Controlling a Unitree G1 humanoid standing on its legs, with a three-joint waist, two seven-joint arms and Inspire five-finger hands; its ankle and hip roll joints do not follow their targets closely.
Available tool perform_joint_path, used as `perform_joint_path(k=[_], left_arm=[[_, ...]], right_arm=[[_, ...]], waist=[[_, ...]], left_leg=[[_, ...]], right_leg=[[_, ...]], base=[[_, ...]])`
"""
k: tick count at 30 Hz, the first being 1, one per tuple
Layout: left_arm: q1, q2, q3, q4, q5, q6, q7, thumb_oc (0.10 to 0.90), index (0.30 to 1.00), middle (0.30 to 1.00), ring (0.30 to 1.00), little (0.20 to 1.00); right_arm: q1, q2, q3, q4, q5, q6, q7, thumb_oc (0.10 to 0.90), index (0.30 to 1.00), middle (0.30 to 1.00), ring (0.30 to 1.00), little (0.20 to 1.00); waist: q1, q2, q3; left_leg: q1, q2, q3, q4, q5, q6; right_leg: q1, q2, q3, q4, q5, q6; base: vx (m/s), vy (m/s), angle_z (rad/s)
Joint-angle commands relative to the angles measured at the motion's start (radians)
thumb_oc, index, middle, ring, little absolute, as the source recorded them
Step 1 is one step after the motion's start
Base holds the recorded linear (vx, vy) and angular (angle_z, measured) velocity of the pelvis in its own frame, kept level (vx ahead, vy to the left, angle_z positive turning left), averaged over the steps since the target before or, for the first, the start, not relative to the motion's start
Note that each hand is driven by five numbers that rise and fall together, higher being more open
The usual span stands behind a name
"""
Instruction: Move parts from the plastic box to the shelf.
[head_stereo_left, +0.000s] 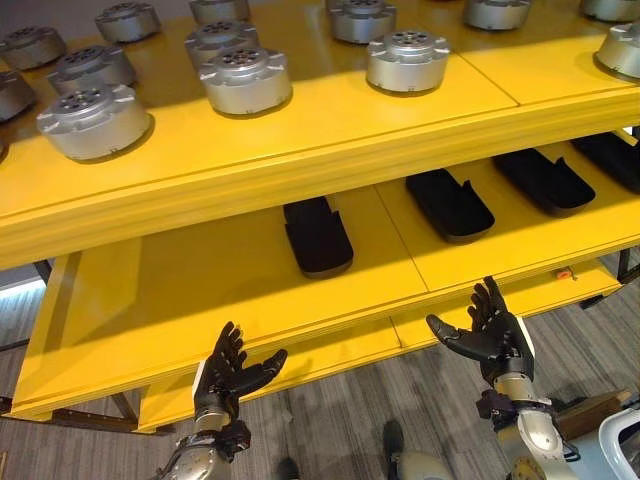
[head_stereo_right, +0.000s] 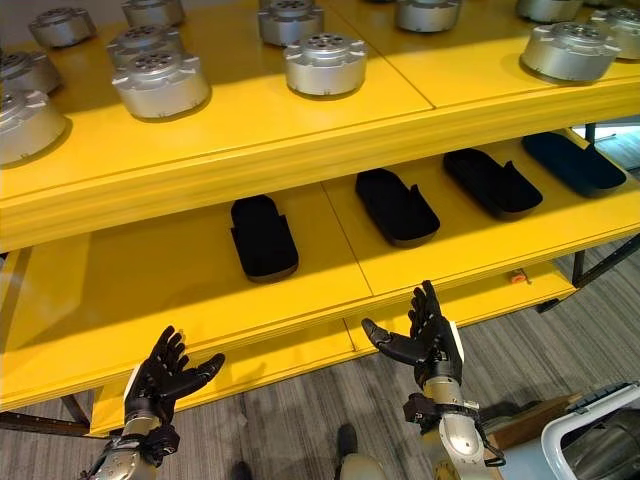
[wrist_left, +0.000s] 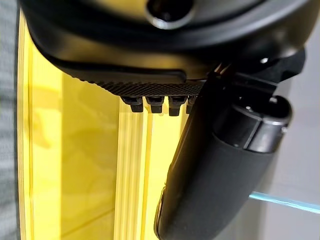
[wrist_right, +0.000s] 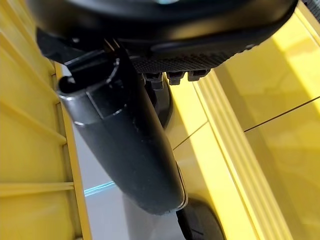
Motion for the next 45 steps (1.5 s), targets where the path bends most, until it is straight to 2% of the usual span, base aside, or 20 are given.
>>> perform_joint_path(k=[1,2,3,4,5,7,8,13,17,20,32,35,36,37,38,39,40,41,43,45], left_arm=[[-0.081,0.033,0.021,-0.041,-0.007,-0.071,-0.035,0.900,1.000,1.000,1.000,1.000],[-0.082,0.031,0.019,-0.039,-0.006,-0.075,-0.037,0.900,1.000,1.000,1.000,1.000],[-0.085,0.032,0.019,-0.043,-0.005,-0.075,-0.035,0.900,1.000,1.000,1.000,1.000],[-0.085,0.032,0.020,-0.043,-0.005,-0.075,-0.035,0.900,1.000,1.000,1.000,1.000],[-0.087,0.016,0.032,-0.060,-0.006,-0.077,-0.029,0.900,1.000,1.000,1.000,1.000],[-0.090,0.008,0.035,-0.074,-0.007,-0.078,-0.028,0.900,1.000,1.000,1.000,1.000],[-0.093,0.008,0.031,-0.076,-0.010,-0.079,-0.028,0.900,1.000,1.000,1.000,1.000],[-0.103,0.010,0.017,-0.070,-0.020,-0.077,-0.036,0.900,1.000,1.000,1.000,1.000],[-0.078,0.016,0.009,-0.070,-0.039,-0.055,-0.036,0.900,1.000,1.000,1.000,1.000],[-0.074,0.032,-0.003,-0.069,-0.034,-0.045,-0.041,0.900,1.000,1.000,1.000,1.000],[-0.072,0.072,-0.010,-0.078,-0.009,-0.025,-0.041,0.900,1.000,1.000,1.000,1.000],[-0.085,0.088,-0.019,-0.076,0.017,-0.027,-0.041,0.900,1.000,1.000,1.000,1.000],[-0.092,0.099,-0.016,-0.072,0.029,-0.036,-0.029,0.900,1.000,1.000,1.000,1.000],[-0.093,0.099,-0.016,-0.071,0.029,-0.037,-0.029,0.900,1.000,1.000,1.000,1.000],[-0.096,0.105,-0.008,-0.070,0.029,-0.041,-0.023,0.900,1.000,1.000,1.000,1.000],[-0.102,0.112,0.001,-0.073,0.027,-0.044,-0.013,0.900,1.000,1.000,1.000,1.000],[-0.099,0.111,0.013,-0.080,0.029,-0.047,-0.011,0.900,1.000,1.000,1.000,1.000],[-0.093,0.108,0.020,-0.083,0.027,-0.046,-0.014,0.900,1.000,1.000,1.000,1.000],[-0.075,0.094,0.022,-0.084,0.016,-0.042,-0.029,0.900,1.000,1.000,1.000,1.000],[-0.073,0.087,0.023,-0.090,0.008,-0.038,-0.027,0.900,1.000,1.000,1.000,1.000]], right_arm=[[-0.071,-0.022,-0.034,-0.102,0.027,-0.089,0.018,0.900,1.000,1.000,1.000,1.000],[-0.069,-0.020,-0.036,-0.100,0.024,-0.089,0.021,0.900,1.000,1.000,1.000,1.000],[-0.079,-0.017,-0.022,-0.081,0.016,-0.085,0.014,0.900,1.000,1.000,1.000,1.000],[-0.079,-0.017,-0.022,-0.080,0.016,-0.085,0.014,0.900,1.000,1.000,1.000,1.000],[-0.101,-0.009,-0.002,-0.061,0.023,-0.078,0.021,0.900,1.000,1.000,1.000,1.000],[-0.121,-0.003,0.017,-0.054,0.036,-0.074,0.029,0.900,1.000,1.000,1.000,1.000],[-0.126,-0.005,0.019,-0.048,0.039,-0.072,0.031,0.900,1.000,1.000,1.000,1.000],[-0.122,0.005,0.030,-0.030,0.074,-0.056,0.050,0.900,1.000,1.000,1.000,1.000],[-0.070,0.045,0.026,0.015,0.121,-0.003,0.059,0.900,1.000,1.000,1.000,1.000],[-0.057,0.067,0.029,0.024,0.164,0.015,0.066,0.900,1.000,1.000,1.000,1.000],[-0.021,0.089,0.018,0.020,0.168,0.034,0.072,0.900,1.000,1.000,1.000,1.000],[-0.009,0.102,0.007,0.014,0.169,0.031,0.075,0.900,1.000,1.000,1.000,1.000],[-0.016,0.106,0.014,0.018,0.162,0.027,0.075,0.900,1.000,1.000,1.000,1.000],[-0.016,0.107,0.014,0.018,0.162,0.027,0.075,0.900,1.000,1.000,1.000,1.000],[-0.023,0.106,0.022,0.021,0.159,0.027,0.074,0.900,1.000,1.000,1.000,1.000],[-0.029,0.108,0.031,0.020,0.155,0.027,0.072,0.900,1.000,1.000,1.000,1.000],[-0.033,0.105,0.035,0.018,0.147,0.023,0.072,0.900,1.000,1.000,1.000,1.000],[-0.032,0.102,0.037,0.016,0.138,0.024,0.072,0.900,1.000,1.000,1.000,1.000],[-0.024,0.097,0.034,0.014,0.134,0.028,0.080,0.900,1.000,1.000,1.000,1.000],[-0.026,0.103,0.032,0.014,0.131,0.030,0.077,0.900,1.000,1.000,1.000,1.000]], waist=[[-0.027,-0.036,-0.018],[-0.031,-0.044,-0.016],[-0.013,-0.059,-0.009],[-0.014,-0.059,-0.011],[0.024,-0.074,-0.009],[0.040,-0.078,-0.019],[0.039,-0.078,-0.019],[0.034,-0.081,-0.040],[0.029,-0.086,-0.052],[0.017,-0.090,-0.043],[-0.023,-0.118,-0.027],[-0.039,-0.127,-0.018],[-0.050,-0.136,0.006],[-0.048,-0.138,0.004],[-0.047,-0.137,0.015],[-0.026,-0.128,0.029],[-0.007,-0.112,0.038],[0.001,-0.100,0.039],[-0.003,-0.089,0.033],[0.001,-0.084,0.026]], left_leg=[[-0.082,0.024,-0.049,0.011,0.237,-0.044],[-0.082,0.010,-0.027,0.036,0.205,-0.039],[-0.086,-0.082,-0.116,0.069,0.114,-0.011],[-0.090,-0.083,-0.117,0.071,0.115,-0.010],[-0.107,-0.242,-0.285,0.091,-0.008,0.027],[-0.108,-0.319,-0.371,0.073,-0.028,0.045],[-0.104,-0.330,-0.372,0.064,-0.031,0.051],[-0.071,-0.315,-0.344,0.035,-0.048,0.060],[0.004,-0.306,-0.274,-0.105,-0.016,0.086],[0.015,-0.314,-0.242,-0.112,-0.017,0.096],[0.057,-0.349,-0.149,-0.112,-0.056,0.143],[0.053,-0.356,-0.119,-0.112,-0.061,0.149],[0.045,-0.354,-0.068,-0.112,-0.066,0.152],[0.041,-0.355,-0.065,-0.113,-0.063,0.151],[0.034,-0.350,-0.043,-0.112,-0.058,0.149],[0.029,-0.334,-0.022,-0.110,-0.057,0.146],[0.024,-0.318,-0.003,-0.107,-0.055,0.142],[0.025,-0.309,0.013,-0.108,-0.054,0.141],[0.039,-0.301,0.043,-0.112,-0.066,0.142],[0.040,-0.293,0.070,-0.107,-0.077,0.141]], right_leg=[[0.098,-0.029,0.022,-0.061,-0.125,0.007],[0.104,-0.035,0.021,-0.070,-0.120,0.006],[0.106,-0.043,0.042,-0.084,-0.107,0.013],[0.103,-0.044,0.041,-0.086,-0.105,0.013],[0.109,-0.033,0.095,-0.111,-0.089,0.021],[0.116,-0.008,0.141,-0.137,-0.068,0.024],[0.118,-0.004,0.145,-0.143,-0.060,0.027],[0.134,0.007,0.169,-0.171,-0.042,0.039],[0.119,-0.017,0.204,-0.167,-0.008,0.073],[0.099,-0.031,0.224,-0.143,0.000,0.089],[0.058,-0.059,0.310,-0.071,0.014,0.145],[0.036,-0.065,0.339,-0.072,0.036,0.163],[-0.006,-0.064,0.354,-0.083,0.089,0.192],[-0.011,-0.064,0.358,-0.084,0.092,0.192],[-0.037,-0.065,0.340,-0.073,0.113,0.202],[-0.052,-0.086,0.241,-0.049,0.085,0.191],[-0.050,-0.127,0.110,-0.021,0.046,0.167],[-0.037,-0.159,0.032,0.002,0.024,0.152],[-0.001,-0.196,0.033,0.033,0.005,0.138],[0.001,-0.250,0.054,0.045,0.030,0.150]], base=[[-0.03,-0.127,0.08],[-0.01,-0.084,0.12],[-0.01,-0.052,0.10],[0.04,-0.042,-0.09],[0.07,-0.036,-0.31],[0.08,-0.010,-0.60],[0.03,0.025,-1.18],[0.05,0.086,-0.75],[0.01,0.260,-0.67],[-0.03,0.153,-0.33],[-0.03,0.143,-0.23],[-0.10,0.144,-0.43],[-0.13,0.085,-0.54],[-0.20,0.101,-0.81],[-0.15,0.031,-0.92],[-0.19,0.056,-0.88],[-0.15,0.066,-0.92],[-0.09,0.060,-1.15],[-0.03,0.022,-1.09],[-0.04,-0.025,-0.41]])
